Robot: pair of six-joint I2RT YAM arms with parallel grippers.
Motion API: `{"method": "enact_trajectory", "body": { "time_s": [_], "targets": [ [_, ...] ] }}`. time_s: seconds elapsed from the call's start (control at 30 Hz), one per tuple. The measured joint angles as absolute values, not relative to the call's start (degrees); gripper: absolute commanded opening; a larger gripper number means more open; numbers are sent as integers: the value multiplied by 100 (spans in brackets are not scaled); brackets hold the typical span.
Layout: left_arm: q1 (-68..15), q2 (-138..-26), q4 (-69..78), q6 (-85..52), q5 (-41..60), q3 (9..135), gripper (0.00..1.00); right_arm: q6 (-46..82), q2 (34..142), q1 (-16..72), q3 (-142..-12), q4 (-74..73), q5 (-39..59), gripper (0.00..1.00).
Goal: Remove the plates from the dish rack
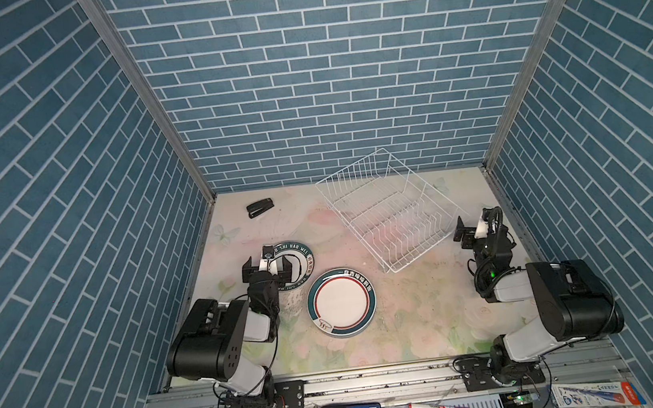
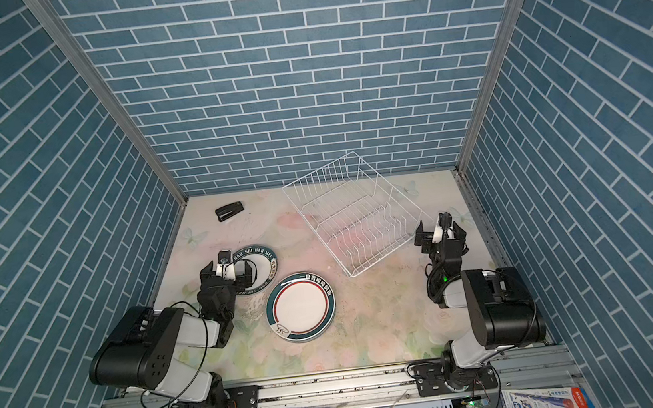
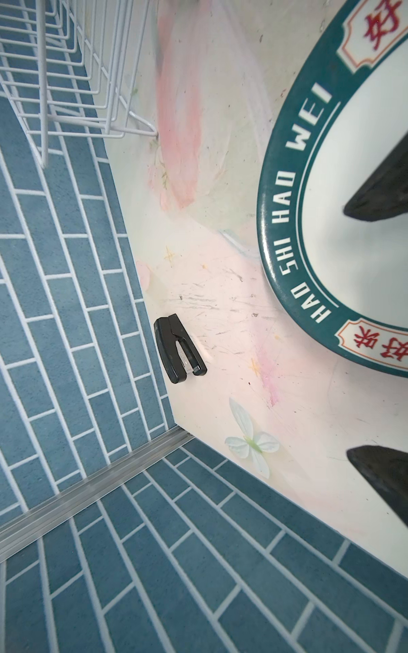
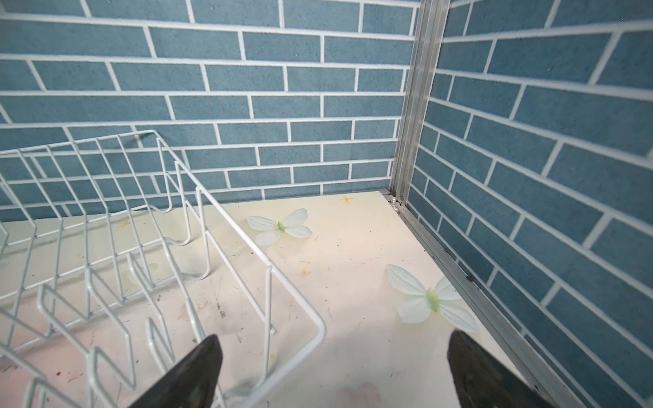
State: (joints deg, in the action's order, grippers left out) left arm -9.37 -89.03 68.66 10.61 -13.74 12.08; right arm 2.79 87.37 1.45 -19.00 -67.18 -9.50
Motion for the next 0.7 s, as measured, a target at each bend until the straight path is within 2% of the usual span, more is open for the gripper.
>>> {"method": "enact_trajectory", "body": {
  "time_s": [0.7],
  "targets": [
    [-873,-8903,6517,939,-1387,1479,99,624,8711,67,-2097,-6248,-1201,99]
  ]
}}
